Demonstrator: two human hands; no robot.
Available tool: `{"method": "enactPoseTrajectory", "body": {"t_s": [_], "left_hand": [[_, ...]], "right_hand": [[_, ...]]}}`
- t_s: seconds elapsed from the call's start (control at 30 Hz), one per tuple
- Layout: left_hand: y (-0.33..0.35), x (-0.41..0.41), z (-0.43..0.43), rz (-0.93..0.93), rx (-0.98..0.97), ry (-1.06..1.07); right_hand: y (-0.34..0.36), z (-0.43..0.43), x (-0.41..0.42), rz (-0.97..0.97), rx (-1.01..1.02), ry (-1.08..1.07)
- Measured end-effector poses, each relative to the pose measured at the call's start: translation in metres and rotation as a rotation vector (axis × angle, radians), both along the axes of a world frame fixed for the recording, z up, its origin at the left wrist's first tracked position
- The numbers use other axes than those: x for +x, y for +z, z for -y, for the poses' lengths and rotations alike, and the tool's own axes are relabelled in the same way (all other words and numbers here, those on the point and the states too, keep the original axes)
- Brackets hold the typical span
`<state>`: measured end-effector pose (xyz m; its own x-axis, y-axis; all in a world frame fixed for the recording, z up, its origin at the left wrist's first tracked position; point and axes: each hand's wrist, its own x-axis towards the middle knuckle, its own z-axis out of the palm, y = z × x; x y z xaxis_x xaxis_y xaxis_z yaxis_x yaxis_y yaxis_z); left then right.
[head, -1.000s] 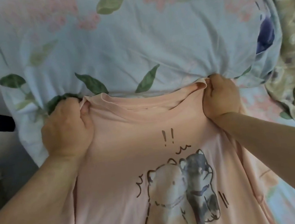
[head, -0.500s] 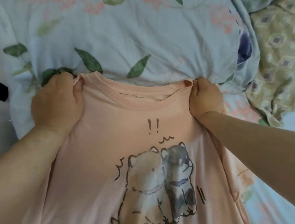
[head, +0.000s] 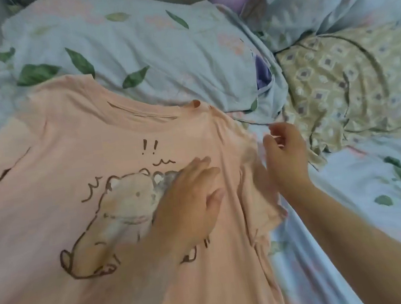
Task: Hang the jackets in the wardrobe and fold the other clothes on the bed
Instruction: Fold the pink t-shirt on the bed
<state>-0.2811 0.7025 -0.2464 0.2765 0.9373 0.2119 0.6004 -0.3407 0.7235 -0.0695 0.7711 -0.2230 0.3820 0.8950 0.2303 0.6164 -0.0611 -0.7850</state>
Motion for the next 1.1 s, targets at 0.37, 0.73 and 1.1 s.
{"method": "enactPoseTrajectory", "body": {"t_s": [0.37,0.73,1.1], "left_hand": [[-0.016,0.068,0.065,-0.462,-0.032,0.148],[-0.017,0.072,0.066,-0.522,-0.030,0.216],[-0.027,0.067,0.065,-0.520,0.000,0.224]], "right_hand": [[-0.031,0.107,0.049,-0.540,-0.133,0.223],[-0.042,0.110,0.053,-0.102,-0.132,0.642],[-0.003,0.038,0.131,0.126,-0.090,0.365]]}}
